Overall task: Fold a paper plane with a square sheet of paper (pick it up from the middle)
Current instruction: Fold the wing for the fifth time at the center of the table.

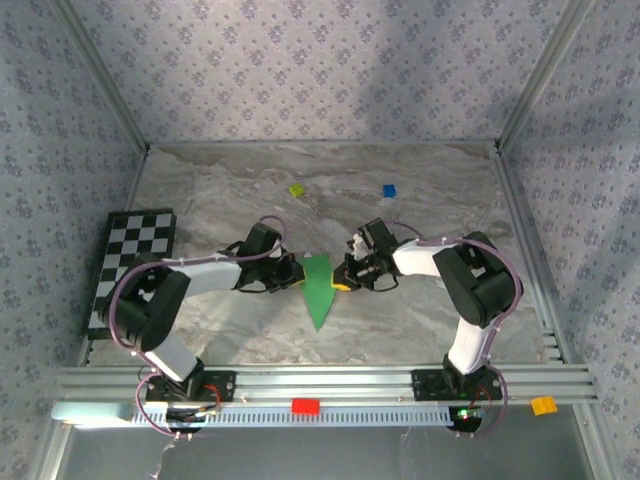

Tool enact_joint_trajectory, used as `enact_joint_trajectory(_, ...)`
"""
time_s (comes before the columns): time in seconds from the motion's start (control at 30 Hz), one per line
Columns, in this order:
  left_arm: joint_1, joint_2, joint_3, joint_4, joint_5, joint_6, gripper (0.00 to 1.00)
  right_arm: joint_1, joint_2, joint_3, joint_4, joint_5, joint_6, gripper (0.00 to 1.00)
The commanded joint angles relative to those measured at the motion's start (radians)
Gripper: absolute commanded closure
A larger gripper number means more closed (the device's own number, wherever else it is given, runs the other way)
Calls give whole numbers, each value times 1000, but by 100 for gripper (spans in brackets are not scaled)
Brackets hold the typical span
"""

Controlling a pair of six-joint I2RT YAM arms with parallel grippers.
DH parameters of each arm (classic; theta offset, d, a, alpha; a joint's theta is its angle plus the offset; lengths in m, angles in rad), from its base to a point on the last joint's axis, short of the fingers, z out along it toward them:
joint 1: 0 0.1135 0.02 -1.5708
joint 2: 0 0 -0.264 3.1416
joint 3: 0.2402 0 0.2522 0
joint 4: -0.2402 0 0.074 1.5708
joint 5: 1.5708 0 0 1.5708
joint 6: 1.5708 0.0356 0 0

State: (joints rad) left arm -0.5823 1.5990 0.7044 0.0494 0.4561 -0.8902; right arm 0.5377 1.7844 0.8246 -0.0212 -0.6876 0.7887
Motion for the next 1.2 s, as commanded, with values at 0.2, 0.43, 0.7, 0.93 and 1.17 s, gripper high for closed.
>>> enact_joint_trajectory(0.2, 6, -140, 22, -63, -31, -2, 83, 18, -109, -131, 192, 124, 211, 100)
enact_joint_trajectory(0.43, 0, -199, -19, -30, -16, -57, 88, 55, -144, -226, 308, 260, 398, 100)
enact_joint_trajectory(0.7, -33, -159, -47, 59, 27, -126, 92, 121, -146, -284, 403, 378, 558, 100)
enact_joint_trajectory(0.93, -87, -65, -23, 77, 17, -121, 94, 133, -165, -288, 405, 394, 561, 100)
enact_joint_trajectory(1.17, -87, 35, -18, 69, -24, -107, 97, 131, -208, -284, 382, 387, 514, 92)
